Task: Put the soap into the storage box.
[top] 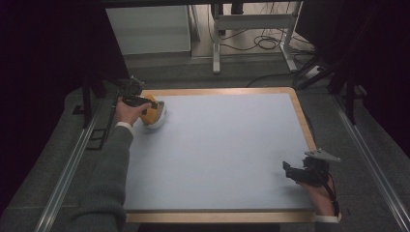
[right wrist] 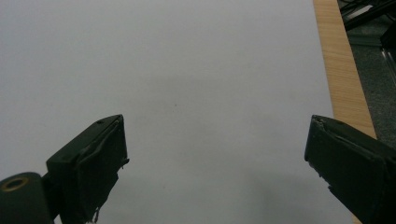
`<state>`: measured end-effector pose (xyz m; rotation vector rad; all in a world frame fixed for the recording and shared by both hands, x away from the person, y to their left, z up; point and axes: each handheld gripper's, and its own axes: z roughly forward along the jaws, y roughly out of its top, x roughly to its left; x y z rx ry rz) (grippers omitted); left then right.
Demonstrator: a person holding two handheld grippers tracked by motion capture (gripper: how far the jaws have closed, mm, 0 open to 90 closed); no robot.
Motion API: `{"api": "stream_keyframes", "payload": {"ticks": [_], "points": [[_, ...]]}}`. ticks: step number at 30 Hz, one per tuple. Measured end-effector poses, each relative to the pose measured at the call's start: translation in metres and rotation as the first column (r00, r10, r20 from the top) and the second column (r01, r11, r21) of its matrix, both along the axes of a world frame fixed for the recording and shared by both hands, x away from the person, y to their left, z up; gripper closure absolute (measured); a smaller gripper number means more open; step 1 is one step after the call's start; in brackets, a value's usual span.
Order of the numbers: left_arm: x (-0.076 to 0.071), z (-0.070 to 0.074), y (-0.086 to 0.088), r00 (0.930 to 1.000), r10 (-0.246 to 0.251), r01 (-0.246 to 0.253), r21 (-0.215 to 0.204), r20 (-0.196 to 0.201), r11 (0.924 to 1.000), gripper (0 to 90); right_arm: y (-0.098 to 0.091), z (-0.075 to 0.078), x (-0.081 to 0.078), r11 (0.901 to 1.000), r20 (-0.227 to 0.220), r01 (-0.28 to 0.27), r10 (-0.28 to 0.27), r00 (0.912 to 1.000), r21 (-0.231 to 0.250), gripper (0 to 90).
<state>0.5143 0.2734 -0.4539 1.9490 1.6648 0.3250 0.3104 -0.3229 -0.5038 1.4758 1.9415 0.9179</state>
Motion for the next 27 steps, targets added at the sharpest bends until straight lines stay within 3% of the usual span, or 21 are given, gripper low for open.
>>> {"api": "stream_keyframes", "payload": {"ticks": [2,5,7,14,17,18,19,22,27], "points": [[-0.006,0.005,0.003,0.9994,-0.017,0.018,-0.021,0.029,0.9996,20.5,0.001,0.0,0.0,1.0,0.001,0.002,-0.002,1.0,0.001,5.8],[-0.01,0.009,0.004,0.9982,-0.034,0.034,-0.006,0.05,0.9994,19.6,0.001,0.0,0.0,1.0,0.001,0.0,0.0,1.0,-0.002,5.7],[-0.014,0.012,0.005,0.997,-0.033,0.035,-0.032,0.07,0.9989,18.8,0.002,0.001,-0.001,1.0,0.003,-0.003,0.003,1.0,-0.003,5.7],[-0.035,0.015,0.007,0.9892,-0.076,0.084,-0.058,0.125,0.9948,18.7,0.002,0.001,-0.001,1.0,0.007,-0.006,0.006,1.0,-0.004,5.7],[-0.049,0.016,0.006,0.982,-0.107,0.119,-0.071,0.155,0.9903,18.9,0.003,0.002,-0.001,1.0,0.013,-0.007,0.007,0.9999,-0.003,5.8],[-0.059,0.015,0.004,0.976,-0.139,0.154,-0.076,0.168,0.9852,19.1,0.003,0.003,-0.002,0.9999,0.016,-0.01,0.01,0.9998,-0.006,5.7],[-0.059,0.015,0.004,0.976,-0.139,0.154,-0.076,0.168,0.9852,19.3,0.003,0.003,-0.002,0.9999,0.016,-0.01,0.01,0.9998,-0.006,5.7],[-0.076,0.014,0.0,0.9658,-0.175,0.193,-0.078,0.191,0.9781,19.8,0.004,0.003,-0.002,0.9999,0.021,-0.014,0.014,0.9997,-0.008,5.8],[-0.11,0.007,-0.01,0.9427,-0.229,0.257,-0.092,0.243,0.9621,20.7,0.005,0.004,-0.003,0.9997,0.024,-0.022,0.022,0.9995,-0.009,5.8]]}}
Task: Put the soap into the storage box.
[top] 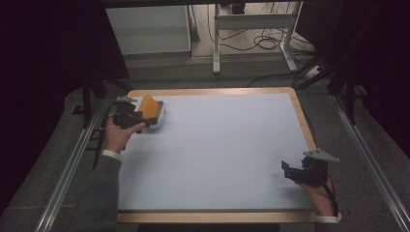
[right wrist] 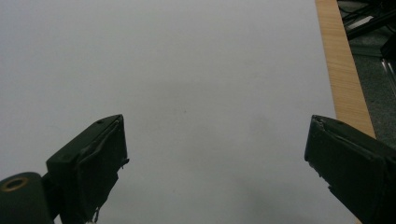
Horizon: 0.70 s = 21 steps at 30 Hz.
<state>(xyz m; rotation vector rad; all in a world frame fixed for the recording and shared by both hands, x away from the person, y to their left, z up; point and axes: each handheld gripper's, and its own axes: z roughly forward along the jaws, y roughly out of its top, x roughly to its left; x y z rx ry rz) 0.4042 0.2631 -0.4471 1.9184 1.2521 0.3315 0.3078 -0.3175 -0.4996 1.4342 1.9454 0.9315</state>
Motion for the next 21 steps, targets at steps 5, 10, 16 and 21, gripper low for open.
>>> {"api": "stream_keyframes", "payload": {"ticks": [5,10,16,21], "points": [[-0.033,-0.013,-0.014,0.9983,-0.058,0.058,0.02,0.012,0.9981,20.9,0.0,0.001,0.0,1.0,0.007,-0.002,0.002,1.0,0.0,5.8],[-0.058,-0.03,-0.022,0.9952,-0.098,0.097,0.02,0.008,0.995,20.8,0.0,0.001,0.0,1.0,0.006,-0.005,0.005,1.0,-0.001,5.7],[-0.079,-0.053,-0.027,0.9931,-0.116,0.116,0.038,-0.017,0.9925,20.7,0.003,0.001,0.0,0.9999,0.008,-0.014,0.014,0.9999,-0.007,5.7],[-0.085,-0.07,-0.029,0.9908,-0.127,0.129,0.022,-0.046,0.9915,20.6,0.006,0.001,0.0,0.9997,0.01,-0.02,0.021,0.9997,-0.012,5.7]]}}
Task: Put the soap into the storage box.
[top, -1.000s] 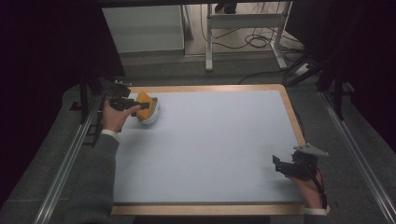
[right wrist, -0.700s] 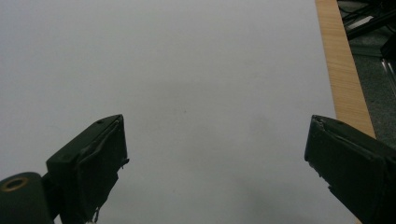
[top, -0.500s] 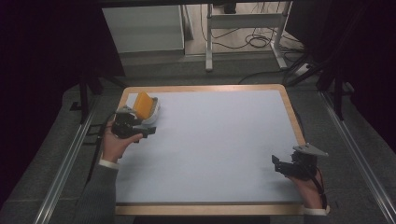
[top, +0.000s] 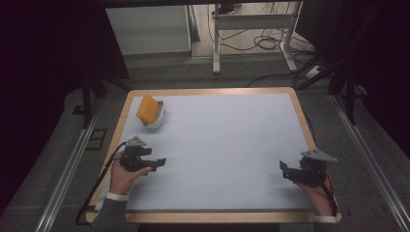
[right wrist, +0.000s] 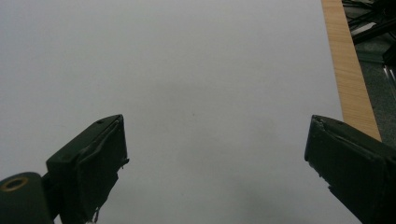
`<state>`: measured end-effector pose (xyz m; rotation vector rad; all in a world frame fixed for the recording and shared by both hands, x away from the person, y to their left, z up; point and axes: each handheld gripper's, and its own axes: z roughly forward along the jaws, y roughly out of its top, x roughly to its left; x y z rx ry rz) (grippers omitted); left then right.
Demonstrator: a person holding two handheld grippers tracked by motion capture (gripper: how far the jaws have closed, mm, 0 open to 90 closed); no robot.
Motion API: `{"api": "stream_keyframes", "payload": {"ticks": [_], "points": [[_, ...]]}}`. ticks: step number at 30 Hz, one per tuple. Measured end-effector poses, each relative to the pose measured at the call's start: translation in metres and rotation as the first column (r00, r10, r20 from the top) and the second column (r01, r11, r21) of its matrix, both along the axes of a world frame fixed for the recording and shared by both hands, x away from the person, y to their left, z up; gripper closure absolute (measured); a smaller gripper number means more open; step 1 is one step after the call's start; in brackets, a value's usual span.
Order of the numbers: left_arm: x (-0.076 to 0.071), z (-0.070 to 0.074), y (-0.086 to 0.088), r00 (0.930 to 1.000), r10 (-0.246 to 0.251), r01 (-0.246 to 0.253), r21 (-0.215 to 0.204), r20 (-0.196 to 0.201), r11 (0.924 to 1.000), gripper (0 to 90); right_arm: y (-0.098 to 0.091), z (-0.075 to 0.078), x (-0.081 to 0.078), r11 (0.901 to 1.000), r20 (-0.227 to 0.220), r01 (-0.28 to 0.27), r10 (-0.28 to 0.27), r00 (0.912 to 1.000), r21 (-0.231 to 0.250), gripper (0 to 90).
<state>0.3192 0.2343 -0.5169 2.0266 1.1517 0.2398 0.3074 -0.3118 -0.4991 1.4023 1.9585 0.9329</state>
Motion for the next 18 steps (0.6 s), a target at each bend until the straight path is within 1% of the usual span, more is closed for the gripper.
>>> {"api": "stream_keyframes", "payload": {"ticks": [1,2,5,6,10,14,18], "points": [[0.0001,-0.001,-0.0006,1.0,-0.002,0.002,0.014,-0.005,0.9999,20.4,0.0004,-0.0002,0.0001,1.0,0.001,-0.004,0.004,1.0,-0.002,5.7],[0.0001,-0.0013,-0.0007,1.0,0.002,-0.002,0.02,-0.003,0.9998,20.4,0.0009,-0.0005,0.0001,1.0,0.001,-0.006,0.006,1.0,-0.003,5.7],[0.0001,-0.0021,-0.0016,1.0,0.003,-0.003,0.016,-0.002,0.9999,20.5,0.0022,-0.0014,0.0002,0.9999,0.001,-0.009,0.009,1.0,-0.006,5.7],[0.0004,-0.0035,-0.0023,1.0,0.002,-0.002,0.03,-0.001,0.9996,20.5,0.0022,-0.0012,0.0003,0.9999,0.003,-0.013,0.013,0.9999,-0.006,5.7],[-0.0002,-0.0059,-0.0012,1.0,0.001,-0.001,0.036,-0.008,0.9993,20.1,0.0022,-0.0003,-0.0002,0.9999,0.008,-0.012,0.012,0.9999,-0.006,5.7],[-0.0009,-0.0057,-0.0001,0.9999,0.01,-0.01,0.027,-0.009,0.9996,20.1,0.0009,0.0004,-0.0003,0.9999,0.014,-0.013,0.013,0.9998,-0.009,5.7],[-0.0006,-0.006,-0.0002,0.9999,0.009,-0.009,0.027,-0.011,0.9996,20.1,0.0007,0.001,-0.0003,0.9999,0.018,-0.012,0.013,0.9998,-0.009,5.7]]}}
